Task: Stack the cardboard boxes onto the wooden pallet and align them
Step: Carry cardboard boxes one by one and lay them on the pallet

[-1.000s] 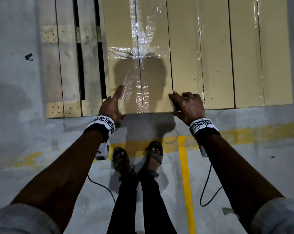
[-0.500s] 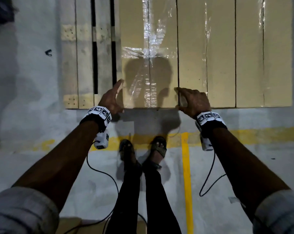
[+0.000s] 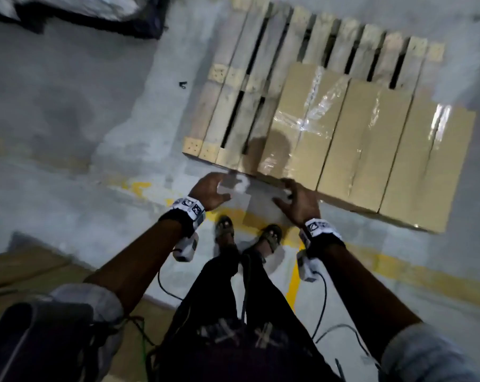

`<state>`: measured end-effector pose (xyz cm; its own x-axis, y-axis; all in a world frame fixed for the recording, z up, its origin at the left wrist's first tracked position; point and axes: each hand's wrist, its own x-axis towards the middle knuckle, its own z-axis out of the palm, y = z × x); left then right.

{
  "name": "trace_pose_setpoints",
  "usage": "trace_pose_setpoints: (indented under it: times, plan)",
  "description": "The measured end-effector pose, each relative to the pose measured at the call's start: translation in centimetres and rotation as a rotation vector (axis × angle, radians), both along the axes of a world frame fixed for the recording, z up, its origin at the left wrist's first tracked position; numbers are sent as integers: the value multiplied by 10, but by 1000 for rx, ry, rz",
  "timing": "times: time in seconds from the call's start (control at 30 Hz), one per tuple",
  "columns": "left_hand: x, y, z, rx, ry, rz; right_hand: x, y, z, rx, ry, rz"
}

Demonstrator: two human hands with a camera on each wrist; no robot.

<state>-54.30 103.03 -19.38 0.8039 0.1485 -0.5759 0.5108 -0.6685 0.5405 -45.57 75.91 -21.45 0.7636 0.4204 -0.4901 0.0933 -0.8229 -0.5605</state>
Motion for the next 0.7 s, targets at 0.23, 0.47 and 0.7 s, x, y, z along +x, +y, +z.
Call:
trace_pose_setpoints:
  times: [0.23, 0.47, 0.7]
  plan:
    - [-108, 25, 49, -16, -5, 208, -69, 92, 72, 29, 30, 434]
    - [-209, 91, 71, -13, -85, 643, -109, 215, 102, 20, 10, 783]
    - [-310, 188, 81, -25, -142, 863, -178, 374, 117, 56, -67, 953]
